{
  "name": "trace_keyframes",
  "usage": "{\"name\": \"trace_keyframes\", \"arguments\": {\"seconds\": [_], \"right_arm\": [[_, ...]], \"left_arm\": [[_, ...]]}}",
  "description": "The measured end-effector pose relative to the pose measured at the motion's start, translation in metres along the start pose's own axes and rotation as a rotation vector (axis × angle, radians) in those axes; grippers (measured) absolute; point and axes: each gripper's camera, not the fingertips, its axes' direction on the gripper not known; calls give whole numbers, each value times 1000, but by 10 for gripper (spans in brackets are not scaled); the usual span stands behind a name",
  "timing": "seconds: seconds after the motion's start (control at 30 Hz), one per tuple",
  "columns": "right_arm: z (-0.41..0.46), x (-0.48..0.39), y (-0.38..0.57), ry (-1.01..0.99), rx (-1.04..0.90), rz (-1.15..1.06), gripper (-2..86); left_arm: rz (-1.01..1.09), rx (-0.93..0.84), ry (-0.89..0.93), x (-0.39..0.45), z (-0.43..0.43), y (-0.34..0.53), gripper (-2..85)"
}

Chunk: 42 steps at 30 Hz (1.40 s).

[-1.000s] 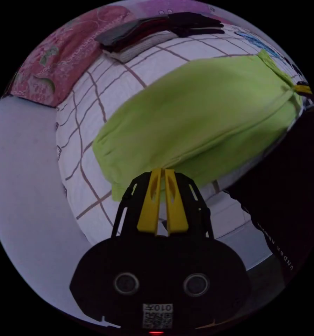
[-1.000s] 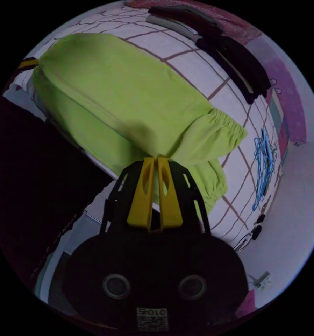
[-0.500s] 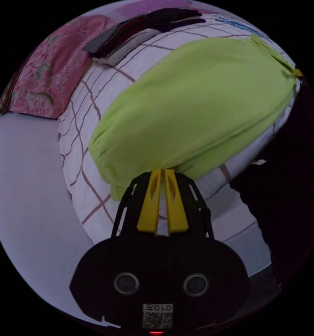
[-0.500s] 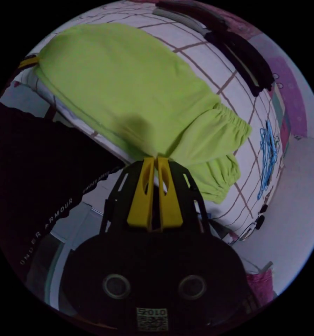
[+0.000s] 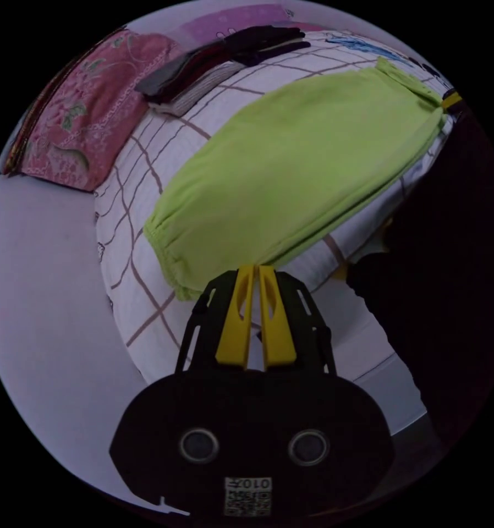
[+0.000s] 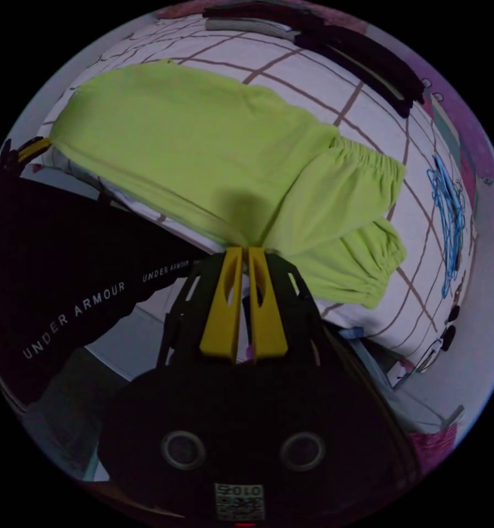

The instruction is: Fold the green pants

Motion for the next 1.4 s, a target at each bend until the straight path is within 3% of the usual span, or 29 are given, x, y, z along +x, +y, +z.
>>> {"name": "trace_keyframes", "arguments": {"seconds": [0.33,0.43,0.5,0.67,0.83,0.93,1.13,1.4], "right_arm": [[-12,28,34,-28,-10,25,40],[-12,36,46,-57,-12,55,46],[-15,39,53,-72,-18,55,49],[-38,50,83,-150,28,32,61],[-128,50,94,-122,426,-37,66],[-162,49,52,-146,525,-136,73],[-181,26,-48,-238,445,-336,87],[-166,15,-94,-350,291,-392,98]], "left_arm": [[43,20,-1,-18,-31,13,-1],[54,-48,59,-19,-17,15,-1],[32,-101,112,-26,-13,17,-2],[-210,-19,171,-69,-45,55,-3],[-445,66,151,-136,-70,74,-3],[-517,81,163,-182,-65,56,-2],[-536,63,274,-239,-36,17,6],[-493,17,310,-246,-22,2,6]]}}
